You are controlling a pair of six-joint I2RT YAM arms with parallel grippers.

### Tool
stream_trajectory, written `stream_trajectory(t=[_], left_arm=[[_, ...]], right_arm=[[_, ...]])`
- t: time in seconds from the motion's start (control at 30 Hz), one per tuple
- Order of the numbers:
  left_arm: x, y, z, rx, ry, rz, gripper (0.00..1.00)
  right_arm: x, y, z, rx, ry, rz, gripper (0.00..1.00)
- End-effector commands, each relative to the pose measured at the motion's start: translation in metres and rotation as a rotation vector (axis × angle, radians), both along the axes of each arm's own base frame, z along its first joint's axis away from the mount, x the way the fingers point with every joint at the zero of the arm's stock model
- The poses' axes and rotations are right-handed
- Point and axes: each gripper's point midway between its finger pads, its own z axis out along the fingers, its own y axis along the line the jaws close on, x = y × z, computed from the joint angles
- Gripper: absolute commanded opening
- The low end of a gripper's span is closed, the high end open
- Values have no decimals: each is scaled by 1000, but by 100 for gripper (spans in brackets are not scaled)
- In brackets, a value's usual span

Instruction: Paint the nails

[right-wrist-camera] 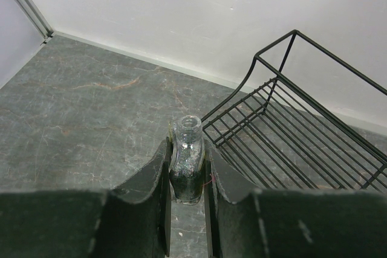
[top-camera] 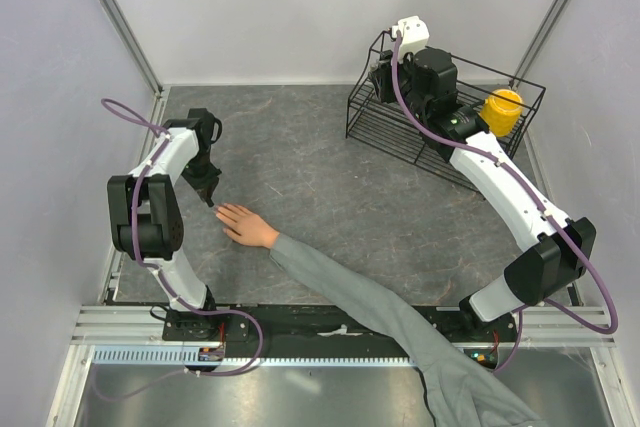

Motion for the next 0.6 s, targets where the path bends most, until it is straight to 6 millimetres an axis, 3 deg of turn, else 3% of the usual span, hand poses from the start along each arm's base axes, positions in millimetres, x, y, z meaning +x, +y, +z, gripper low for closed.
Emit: stream_trajectory(t=[0.0,0.57], left_arm=[[1,8,-4,31,7,23,2],[4,14,-6,36,3,37,2]], right_arm=[[-2,-3,33,37,-80,-3,0],[0,-1,33,37,-78,-1,0]])
